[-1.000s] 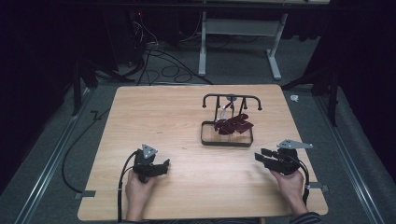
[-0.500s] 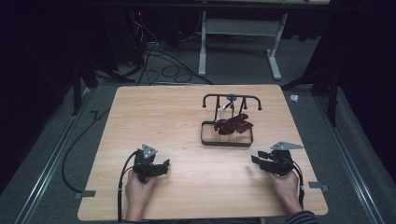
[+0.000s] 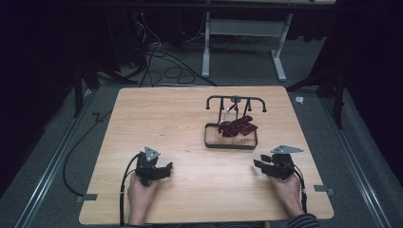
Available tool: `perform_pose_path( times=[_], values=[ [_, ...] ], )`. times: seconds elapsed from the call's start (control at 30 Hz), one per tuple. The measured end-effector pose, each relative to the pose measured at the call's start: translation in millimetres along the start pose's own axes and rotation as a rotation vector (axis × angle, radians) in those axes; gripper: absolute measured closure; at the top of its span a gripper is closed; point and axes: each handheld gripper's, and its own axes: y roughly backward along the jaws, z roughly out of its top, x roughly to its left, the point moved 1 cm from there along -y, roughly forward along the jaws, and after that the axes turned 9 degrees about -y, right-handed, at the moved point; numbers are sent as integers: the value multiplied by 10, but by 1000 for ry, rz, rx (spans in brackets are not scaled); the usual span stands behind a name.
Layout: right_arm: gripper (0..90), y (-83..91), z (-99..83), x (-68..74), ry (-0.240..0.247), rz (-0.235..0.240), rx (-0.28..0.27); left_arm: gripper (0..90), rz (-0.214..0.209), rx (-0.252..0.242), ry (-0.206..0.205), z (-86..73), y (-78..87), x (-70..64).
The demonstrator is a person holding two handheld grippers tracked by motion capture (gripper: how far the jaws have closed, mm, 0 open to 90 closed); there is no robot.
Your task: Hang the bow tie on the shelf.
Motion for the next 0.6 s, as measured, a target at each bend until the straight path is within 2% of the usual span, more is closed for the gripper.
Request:
perform_pose_path(
  times=[0.17,0.33,0.6],
  values=[
    [557,-51,-17,6,10,-13,6,210,0,0,0,0,0,0],
    [519,-69,-34,28,23,-25,-15,209,0,0,0,0,0,0],
    [470,-97,-44,93,89,-67,-13,209,0,0,0,0,0,0]
  ],
)
